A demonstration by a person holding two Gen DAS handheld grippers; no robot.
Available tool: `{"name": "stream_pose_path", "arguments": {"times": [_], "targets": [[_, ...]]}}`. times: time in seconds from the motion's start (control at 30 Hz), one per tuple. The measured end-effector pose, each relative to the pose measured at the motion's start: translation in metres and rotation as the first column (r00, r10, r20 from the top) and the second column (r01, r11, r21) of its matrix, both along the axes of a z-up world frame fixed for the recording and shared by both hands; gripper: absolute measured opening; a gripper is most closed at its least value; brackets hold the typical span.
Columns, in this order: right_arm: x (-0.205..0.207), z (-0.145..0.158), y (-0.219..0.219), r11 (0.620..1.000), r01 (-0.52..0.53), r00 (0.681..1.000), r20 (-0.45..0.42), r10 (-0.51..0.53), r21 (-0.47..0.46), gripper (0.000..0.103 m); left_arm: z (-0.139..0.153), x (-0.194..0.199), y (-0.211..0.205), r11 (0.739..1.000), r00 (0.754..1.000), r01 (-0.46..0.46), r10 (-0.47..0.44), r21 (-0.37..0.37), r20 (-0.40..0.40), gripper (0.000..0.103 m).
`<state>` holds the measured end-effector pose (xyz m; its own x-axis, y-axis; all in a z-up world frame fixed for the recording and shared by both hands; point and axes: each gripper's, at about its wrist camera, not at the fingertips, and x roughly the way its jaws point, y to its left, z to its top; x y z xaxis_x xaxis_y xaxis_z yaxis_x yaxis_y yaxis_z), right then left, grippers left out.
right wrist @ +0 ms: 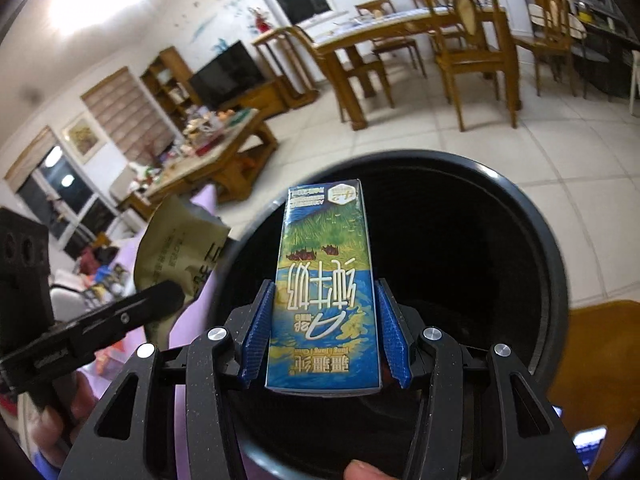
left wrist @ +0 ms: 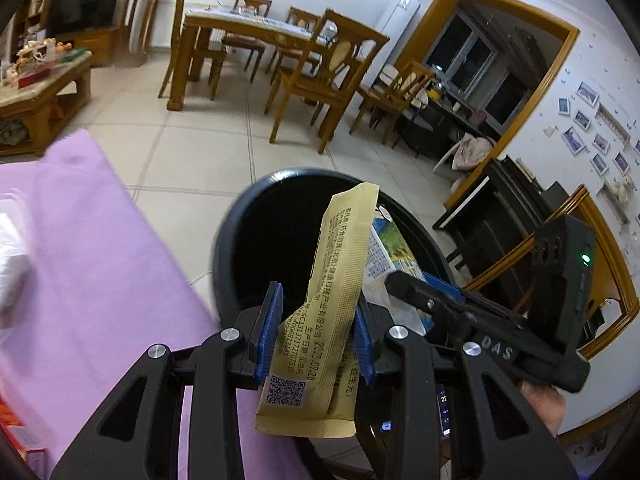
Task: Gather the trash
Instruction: 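Carry both items over the black bin and open both grippers to drop them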
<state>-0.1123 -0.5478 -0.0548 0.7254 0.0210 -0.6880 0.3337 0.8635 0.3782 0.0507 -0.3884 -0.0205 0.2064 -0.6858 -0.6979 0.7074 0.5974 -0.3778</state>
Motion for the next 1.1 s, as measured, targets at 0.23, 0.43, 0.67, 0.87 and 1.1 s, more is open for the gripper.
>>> {"name": "stream_pose_path", "arguments": {"times": [0.23,0.43,0.67,0.87,1.1], "targets": [[-0.003,-0.021,-0.012,1.000,0.010,0.999,-0.050,-0.011,-0.029,0.050,-0.024,0.001,-0.037,0.998,1.000,0.008,-0.008,0.064,-0.001,0.033],[0.008,-0.026,-0.007,0.998,-0.002,0.998,-0.070,-0.002,-0.065,0.050,-0.038,-0.001,-0.046,0.989,0.999,0.015,-0.019,0.145,0.029,0.033],[0.018,-0.026,0.001,0.994,-0.008,0.996,-0.085,-0.002,-0.107,0.050,-0.040,-0.010,-0.050,0.983,0.996,0.031,-0.047,0.182,0.082,0.033],[0.020,-0.025,0.003,0.993,-0.006,0.996,-0.086,-0.004,-0.114,0.050,-0.041,-0.013,-0.054,0.981,0.995,0.041,-0.058,0.192,0.086,0.033],[0.021,-0.022,0.001,0.993,-0.012,0.996,-0.085,0.002,-0.117,0.052,-0.041,-0.014,-0.056,0.980,0.995,0.041,-0.059,0.195,0.085,0.036]]}}
